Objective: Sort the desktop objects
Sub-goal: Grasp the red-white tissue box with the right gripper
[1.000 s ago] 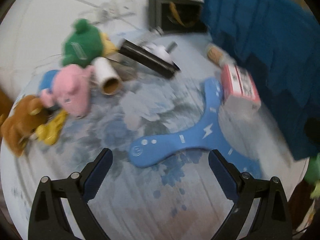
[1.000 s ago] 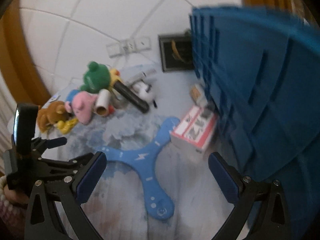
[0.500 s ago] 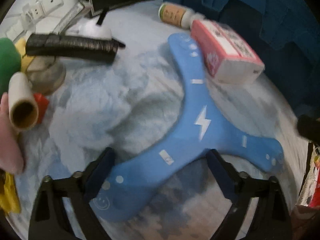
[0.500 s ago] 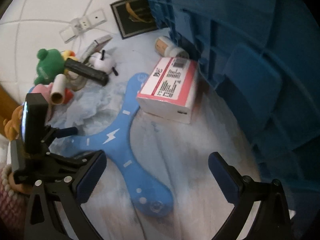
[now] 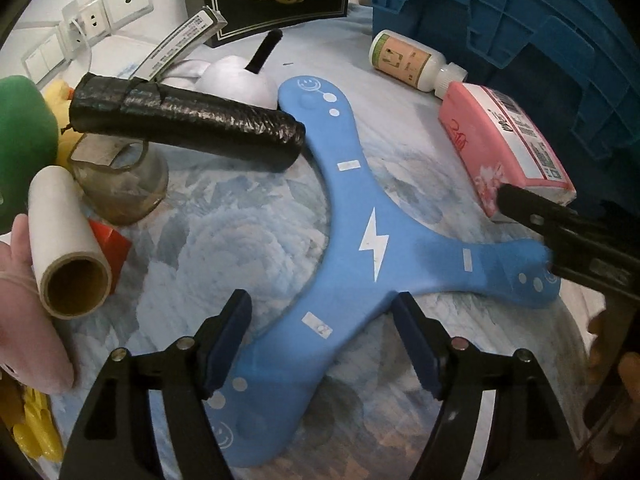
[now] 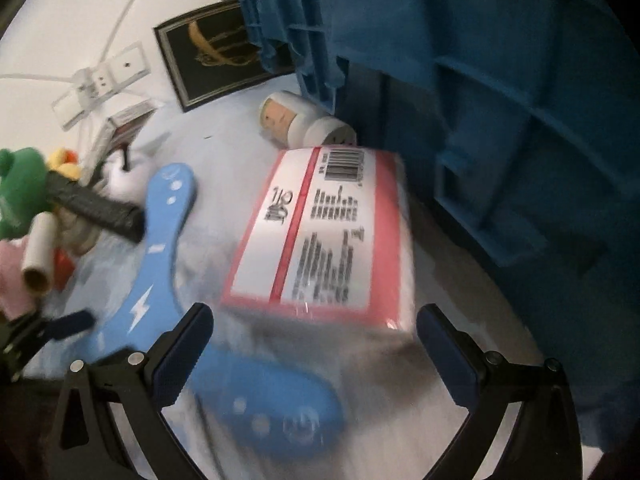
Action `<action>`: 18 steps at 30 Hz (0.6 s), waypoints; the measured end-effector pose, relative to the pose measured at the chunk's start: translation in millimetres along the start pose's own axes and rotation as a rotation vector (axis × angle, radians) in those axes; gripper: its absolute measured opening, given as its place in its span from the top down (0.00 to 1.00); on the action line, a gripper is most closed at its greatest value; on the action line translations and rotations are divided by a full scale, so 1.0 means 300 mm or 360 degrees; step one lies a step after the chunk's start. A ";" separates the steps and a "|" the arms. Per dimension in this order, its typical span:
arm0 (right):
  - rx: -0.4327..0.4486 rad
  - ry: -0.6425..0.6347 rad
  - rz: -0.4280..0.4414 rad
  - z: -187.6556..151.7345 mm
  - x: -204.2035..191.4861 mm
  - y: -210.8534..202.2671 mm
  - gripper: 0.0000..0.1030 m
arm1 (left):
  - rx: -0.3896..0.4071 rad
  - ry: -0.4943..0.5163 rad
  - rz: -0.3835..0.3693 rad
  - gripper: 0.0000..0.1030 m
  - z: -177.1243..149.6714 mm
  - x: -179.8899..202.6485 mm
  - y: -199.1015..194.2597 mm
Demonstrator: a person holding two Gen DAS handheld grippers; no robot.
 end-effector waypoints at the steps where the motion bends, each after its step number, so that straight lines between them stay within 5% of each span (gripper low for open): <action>1: -0.0013 0.0007 -0.0015 0.004 -0.001 0.021 0.00 | -0.0004 0.0000 0.0001 0.28 -0.002 0.000 -0.003; 5: -0.0046 0.0007 -0.0015 0.006 0.007 0.066 0.00 | -0.0024 0.0032 -0.0003 0.28 -0.021 0.010 -0.012; 7: -0.0048 0.0007 -0.0010 0.005 0.014 0.050 0.09 | -0.0032 0.0058 -0.0014 0.28 -0.028 0.023 -0.011; 18: -0.0112 -0.0146 0.0060 -0.086 0.017 -0.166 0.11 | -0.0001 0.0046 0.0038 0.26 0.018 0.056 0.013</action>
Point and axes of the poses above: each gripper's, at about its wrist camera, not at the fingertips, and y roughly the way its jaws point, x to its right, z to its top, the point moved 10 cm from there along y, roughly the way its jaws point, and after that the axes turned 2 degrees about -y, right-handed, at the moved point
